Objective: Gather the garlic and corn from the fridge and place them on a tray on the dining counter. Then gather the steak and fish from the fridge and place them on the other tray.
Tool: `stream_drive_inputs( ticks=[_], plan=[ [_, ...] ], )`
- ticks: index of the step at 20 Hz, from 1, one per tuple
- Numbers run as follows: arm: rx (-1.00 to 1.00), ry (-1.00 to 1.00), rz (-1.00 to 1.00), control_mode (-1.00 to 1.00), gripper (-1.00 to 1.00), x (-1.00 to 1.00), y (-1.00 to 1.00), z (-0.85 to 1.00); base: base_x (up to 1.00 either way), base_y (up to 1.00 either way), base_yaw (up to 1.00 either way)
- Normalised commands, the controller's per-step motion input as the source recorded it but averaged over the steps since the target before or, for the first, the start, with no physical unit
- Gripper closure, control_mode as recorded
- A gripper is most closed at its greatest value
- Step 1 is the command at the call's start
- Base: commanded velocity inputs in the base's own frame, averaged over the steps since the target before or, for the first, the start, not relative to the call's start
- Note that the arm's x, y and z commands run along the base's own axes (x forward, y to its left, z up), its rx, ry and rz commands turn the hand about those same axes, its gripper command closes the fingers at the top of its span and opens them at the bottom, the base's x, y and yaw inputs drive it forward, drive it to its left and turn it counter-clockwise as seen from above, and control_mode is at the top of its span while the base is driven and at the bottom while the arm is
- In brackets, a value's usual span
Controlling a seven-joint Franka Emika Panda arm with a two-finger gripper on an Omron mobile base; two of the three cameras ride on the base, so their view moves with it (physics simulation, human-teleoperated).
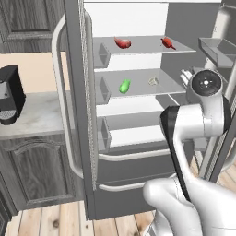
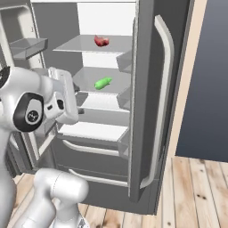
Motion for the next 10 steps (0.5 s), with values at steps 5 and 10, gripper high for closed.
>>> stream_drive_inputs(
  ticks=[5, 10],
  plan=[
    [-0.12, 0.34, 0.38, -1.00, -1.00, 0.84, 0.11, -0.02, 0.00, 0.00, 0.00],
    [-0.10, 0.23, 0.39, -1.00, -1.00, 0.99, 0.05, -0.28, 0.00, 0.00, 0.00]
  ],
)
